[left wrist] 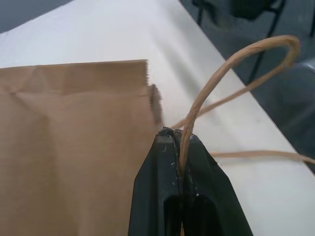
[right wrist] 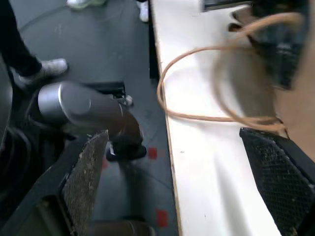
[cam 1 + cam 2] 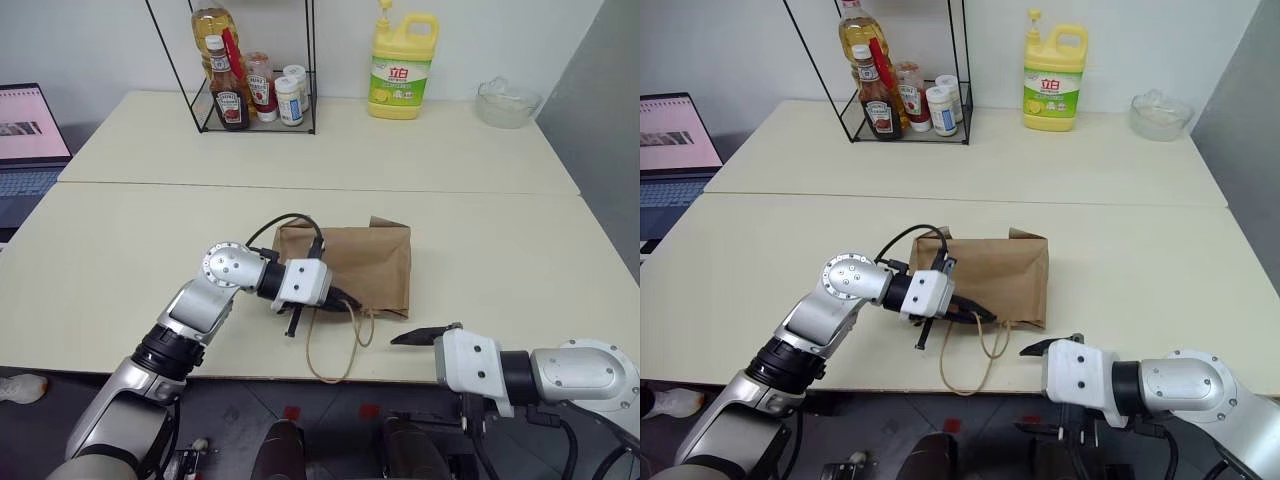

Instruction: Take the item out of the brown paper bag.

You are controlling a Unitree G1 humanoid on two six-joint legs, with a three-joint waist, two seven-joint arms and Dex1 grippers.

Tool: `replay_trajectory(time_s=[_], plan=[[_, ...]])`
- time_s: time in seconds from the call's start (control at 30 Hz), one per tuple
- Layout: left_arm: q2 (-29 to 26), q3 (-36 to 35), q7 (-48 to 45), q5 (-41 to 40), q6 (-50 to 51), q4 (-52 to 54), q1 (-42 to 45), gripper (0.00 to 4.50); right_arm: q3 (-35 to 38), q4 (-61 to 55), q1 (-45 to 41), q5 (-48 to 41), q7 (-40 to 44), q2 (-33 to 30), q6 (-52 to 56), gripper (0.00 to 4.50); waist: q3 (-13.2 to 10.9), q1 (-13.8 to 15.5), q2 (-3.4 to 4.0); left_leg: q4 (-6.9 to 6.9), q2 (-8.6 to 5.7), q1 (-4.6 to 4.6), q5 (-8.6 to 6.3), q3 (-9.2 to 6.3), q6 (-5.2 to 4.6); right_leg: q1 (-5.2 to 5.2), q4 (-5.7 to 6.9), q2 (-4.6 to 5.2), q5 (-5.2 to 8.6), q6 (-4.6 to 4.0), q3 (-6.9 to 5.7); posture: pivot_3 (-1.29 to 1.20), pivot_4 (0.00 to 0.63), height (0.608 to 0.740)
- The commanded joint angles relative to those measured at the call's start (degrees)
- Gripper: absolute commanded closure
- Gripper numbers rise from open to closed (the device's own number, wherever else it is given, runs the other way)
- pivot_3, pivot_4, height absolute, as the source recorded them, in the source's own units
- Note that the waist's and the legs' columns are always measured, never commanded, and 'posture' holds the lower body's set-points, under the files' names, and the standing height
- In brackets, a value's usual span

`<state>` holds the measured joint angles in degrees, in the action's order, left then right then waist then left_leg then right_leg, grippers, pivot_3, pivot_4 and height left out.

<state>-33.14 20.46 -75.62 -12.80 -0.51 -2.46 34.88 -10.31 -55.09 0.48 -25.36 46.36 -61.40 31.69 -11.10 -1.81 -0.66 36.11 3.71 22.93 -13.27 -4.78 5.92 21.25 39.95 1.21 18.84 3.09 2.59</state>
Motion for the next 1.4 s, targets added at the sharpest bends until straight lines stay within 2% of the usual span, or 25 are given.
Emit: replay_trajectory(time_s=[0.03, 0.17, 0.3, 0.47, 0.67, 0.8, 0.93, 1.27, 1.3, 1.4], plan=[[1.4, -1.4, 1.1, -1.2, 3.6, 2.3, 1.8, 4.48, -2.4, 1.5, 1.2, 8.8, 3.6, -1.5, -9.8, 0.0, 0.0, 0.0, 0.0, 0.0, 0.0, 0.0, 0.0, 0.0, 0.0, 0.0, 0.0, 0.0, 0.0, 0.0, 0.0, 0.0, 0.15, 0.74], [1.3, -1.6, 0.0, -0.7, 2.8, 1.4, 1.5, 4.48, -6.7, 4.1, -1.1, 16.6, 4.5, 1.5, -17.6, 0.0, 0.0, 0.0, -0.01, -0.01, 0.01, -0.02, 0.0, 0.0, 0.01, 0.01, 0.0, -0.01, 0.0, 0.0, 0.0, 0.0, 0.15, 0.74], [-0.2, -3.3, -0.9, -2.1, 4.6, 1.6, 0.7, 4.48, -14.5, 8.8, -7.6, 26.7, 4.5, 7.9, -21.9, 0.0, 0.0, -0.1, -0.01, -0.01, 0.0, -0.04, 0.01, 0.0, 0.02, 0.01, 0.01, -0.01, 0.0, -0.01, 0.03, 0.0, 0.15, 0.74], [-1.9, -4.8, -1.1, -4.3, 8.7, 5.2, -1.1, 4.48, -21.6, 18.6, -11.7, 40.1, 3.2, 13.3, -30.8, 0.0, 0.0, 0.0, -0.03, -0.02, 0.0, -0.03, 0.01, 0.01, 0.02, 0.03, 0.0, 0.0, 0.0, -0.01, 0.02, 0.0, 0.15, 0.74], [-0.5, -4.7, 0.4, -4.6, 11.4, 6.9, -1.1, 4.48, -22.3, 24.7, -13.6, 49.1, 0.1, 18.8, -33.3, 0.0, 0.0, 0.1, -0.04, -0.02, 0.0, -0.02, 0.01, 0.01, 0.02, 0.03, 0.01, 0.01, 0.0, -0.01, 0.01, 0.0, 0.15, 0.74], [0.4, -4.5, 0.1, -4.0, 10.7, 5.2, -0.2, 4.48, -22.1, 26.5, -14.4, 52.2, -0.5, 22.9, -31.7, 0.0, 0.0, 0.0, -0.08, -0.03, 0.01, -0.06, 0.01, -0.01, 0.02, 0.02, 0.04, -0.01, 0.0, -0.02, 0.0, 0.0, 0.15, 0.74], [1.6, -4.4, 0.5, -3.6, 10.2, 4.0, 0.7, 4.5, -21.4, 26.3, -13.2, 53.4, 0.0, 24.8, -30.2, 0.87, 0.0, -0.1, -0.08, -0.02, 0.02, -0.12, 0.02, -0.04, 0.01, 0.02, 0.12, -0.05, -0.01, -0.02, 0.01, 0.0, 0.15, 0.74], [2.1, -4.4, 0.2, -3.2, 9.6, 4.2, 0.1, 4.5, -20.4, 24.2, -9.7, 54.5, 0.8, 27.0, -27.2, 4.33, 0.0, -0.1, -0.08, -0.01, 0.01, -0.13, 0.04, -0.05, -0.03, 0.01, 0.15, -0.05, -0.01, -0.02, 0.02, 0.0, 0.15, 0.74], [2.1, -4.4, 0.1, -3.3, 9.5, 4.2, 0.1, 4.5, -20.2, 23.9, -9.5, 54.3, 1.1, 27.2, -27.0, 4.47, 0.0, -0.1, -0.08, -0.01, 0.01, -0.13, 0.05, -0.05, -0.03, 0.01, 0.15, -0.05, -0.01, -0.02, 0.03, 0.0, 0.15, 0.74], [1.8, -4.4, -0.1, -3.1, 9.0, 4.1, 0.0, 4.5, -19.5, 22.2, -8.9, 51.8, 2.3, 27.7, -25.7, 4.47, 0.0, -0.1, -0.08, -0.01, 0.01, -0.12, 0.08, -0.06, -0.06, 0.01, 0.15, -0.05, -0.02, -0.01, 0.02, 0.0, 0.15, 0.74]])
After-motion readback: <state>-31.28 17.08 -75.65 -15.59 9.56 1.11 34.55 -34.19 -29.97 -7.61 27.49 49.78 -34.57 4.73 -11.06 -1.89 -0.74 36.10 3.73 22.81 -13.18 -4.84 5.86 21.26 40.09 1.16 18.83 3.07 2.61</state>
